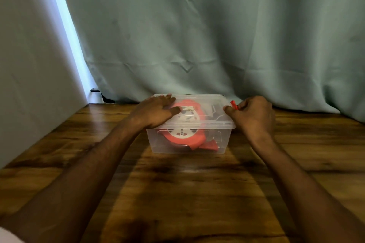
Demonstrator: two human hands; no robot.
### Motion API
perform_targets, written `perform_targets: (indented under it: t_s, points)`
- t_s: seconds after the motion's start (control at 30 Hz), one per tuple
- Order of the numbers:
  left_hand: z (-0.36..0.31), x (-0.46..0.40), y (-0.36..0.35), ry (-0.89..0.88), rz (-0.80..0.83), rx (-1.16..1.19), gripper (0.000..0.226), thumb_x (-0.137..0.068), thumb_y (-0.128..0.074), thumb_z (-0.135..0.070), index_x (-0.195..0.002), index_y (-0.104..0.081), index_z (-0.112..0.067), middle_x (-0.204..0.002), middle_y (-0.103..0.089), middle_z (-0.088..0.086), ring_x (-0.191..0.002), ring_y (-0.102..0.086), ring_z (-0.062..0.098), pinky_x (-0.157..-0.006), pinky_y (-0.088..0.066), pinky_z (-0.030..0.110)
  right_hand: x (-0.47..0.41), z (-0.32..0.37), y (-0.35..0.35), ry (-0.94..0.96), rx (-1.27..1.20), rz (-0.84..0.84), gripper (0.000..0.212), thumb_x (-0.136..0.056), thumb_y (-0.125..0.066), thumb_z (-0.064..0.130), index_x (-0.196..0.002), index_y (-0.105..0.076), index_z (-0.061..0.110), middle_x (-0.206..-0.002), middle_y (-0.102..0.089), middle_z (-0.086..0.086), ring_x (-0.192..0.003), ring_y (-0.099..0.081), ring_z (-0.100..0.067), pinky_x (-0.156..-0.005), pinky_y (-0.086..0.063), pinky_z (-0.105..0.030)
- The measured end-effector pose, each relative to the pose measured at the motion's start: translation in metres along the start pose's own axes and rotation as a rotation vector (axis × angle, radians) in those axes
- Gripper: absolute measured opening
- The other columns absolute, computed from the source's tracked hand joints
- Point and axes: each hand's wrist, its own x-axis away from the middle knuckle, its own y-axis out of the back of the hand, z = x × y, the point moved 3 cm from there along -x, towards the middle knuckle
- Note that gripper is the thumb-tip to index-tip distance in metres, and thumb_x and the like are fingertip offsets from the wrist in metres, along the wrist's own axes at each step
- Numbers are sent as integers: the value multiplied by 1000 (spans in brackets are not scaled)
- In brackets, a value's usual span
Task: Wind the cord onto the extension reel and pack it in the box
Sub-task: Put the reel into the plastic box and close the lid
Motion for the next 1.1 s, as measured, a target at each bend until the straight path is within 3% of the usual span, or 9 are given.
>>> perform_targets:
  t_s: [0.17, 0.3, 0.37, 0.43, 0.53, 0.6, 0.73, 0.93, 1.1]
  points:
    - [3, 1, 1, 23, -89, 136, 59, -105, -45, -53, -158, -39, -28, -168, -29, -7, -154, -30, 21, -121, -24, 33, 0, 6, 0, 91, 61, -31, 25, -84, -84, 37, -79, -77, 14, -74, -73, -5, -69, -65, -24, -62, -43, -28]
    - [33, 10, -5, 264, -548, 941, 24, -102, -55, -21, -116, -73, -13, -111, -73, 5, -105, -68, 26, -78, -51, 20, 0, 4, 1, 89, 52, -27, 25, -85, -83, 39, -86, -77, 15, -80, -72, -1, -74, -63, -21, -64, -47, -30]
    - [45, 16, -22, 464, -257, 1354, 24, -101, -58, -29, -110, -71, -11, -97, -71, 8, -86, -68, 23, -61, -55, 26, 1, 3, 0, 80, 33, -17, 23, -85, -82, 39, -88, -76, 17, -80, -68, 1, -73, -60, -19, -64, -43, -28]
    - [57, 23, -33, 564, 61, 1474, 37, -93, -67, -46, -110, -69, -14, -104, -70, 10, -95, -66, 24, -69, -58, 37, 1, 2, 0, 85, 42, -16, 23, -86, -81, 39, -89, -76, 17, -78, -65, 1, -72, -57, -18, -65, -40, -28]
    - [71, 22, -33, 554, 157, 1578, 45, -84, -76, -43, -114, -68, -12, -106, -69, 10, -104, -65, 24, -90, -57, 42, 2, 3, 0, 97, 52, -17, 23, -86, -81, 39, -88, -76, 17, -80, -70, 0, -73, -60, -19, -66, -44, -29]
    - [71, 19, -22, 528, 80, 1532, 37, -89, -75, -32, -115, -68, -7, -102, -70, 10, -95, -68, 23, -77, -62, 36, 2, 3, 1, 95, 52, -18, 23, -85, -82, 40, -87, -77, 17, -81, -72, -2, -72, -60, -20, -66, -44, -29]
    - [66, 10, 6, 483, -235, 895, 24, -91, -77, -21, -96, -68, 0, -85, -70, 15, -68, -65, 22, -48, -56, 26, 3, 4, 1, 91, 48, -17, 22, -85, -83, 39, -87, -77, 18, -83, -75, -3, -75, -67, -23, -67, -50, -31]
    - [61, 7, 13, 440, -282, 734, 37, -87, -81, -19, -105, -67, 10, -86, -70, 22, -66, -68, 27, -57, -58, 35, 1, 4, 2, 73, 41, 27, 24, -86, -82, 36, -95, -80, 13, -85, -77, -5, -71, -65, -19, -66, -45, -27]
    - [61, -2, 14, 345, -365, 413, 30, -87, -79, -23, -91, -73, 6, -86, -74, 20, -84, -74, 36, -78, -63, 47, 2, 4, 2, 71, 60, 28, 25, -86, -82, 35, -95, -81, 12, -86, -77, -6, -69, -63, -19, -65, -44, -27]
